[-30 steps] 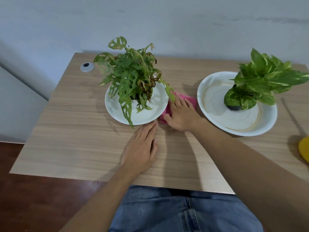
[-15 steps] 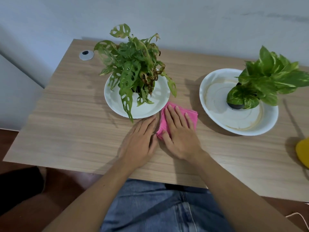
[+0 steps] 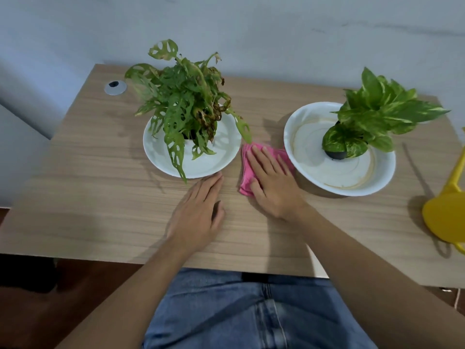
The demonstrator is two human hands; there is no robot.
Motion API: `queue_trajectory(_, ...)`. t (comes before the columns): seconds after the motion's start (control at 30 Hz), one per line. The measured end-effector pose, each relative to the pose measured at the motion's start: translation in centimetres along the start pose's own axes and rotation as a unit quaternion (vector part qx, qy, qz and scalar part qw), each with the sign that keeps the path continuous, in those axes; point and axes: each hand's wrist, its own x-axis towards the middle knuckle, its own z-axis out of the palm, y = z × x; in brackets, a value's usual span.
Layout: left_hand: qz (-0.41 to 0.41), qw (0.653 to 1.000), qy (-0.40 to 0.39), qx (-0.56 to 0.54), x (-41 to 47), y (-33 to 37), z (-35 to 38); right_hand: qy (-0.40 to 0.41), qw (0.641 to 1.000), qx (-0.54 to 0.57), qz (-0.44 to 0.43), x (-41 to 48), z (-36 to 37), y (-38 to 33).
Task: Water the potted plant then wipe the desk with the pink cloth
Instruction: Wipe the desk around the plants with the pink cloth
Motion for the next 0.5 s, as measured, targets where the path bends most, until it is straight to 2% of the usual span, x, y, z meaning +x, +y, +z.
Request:
queue_trajectory(0.23, -0.001, 1.0, -0.001, 0.013, 0.2, -0.1, 0.4, 0.0, 0.999, -0.027, -0.024, -6.9, -0.3, 2.7)
queue_trajectory(0.5, -0.011, 1.0, -0.009, 0.012, 0.3, 0.1, 0.2, -0.023, 1.0, -0.004, -0.007, 1.9, -0.4, 0.6)
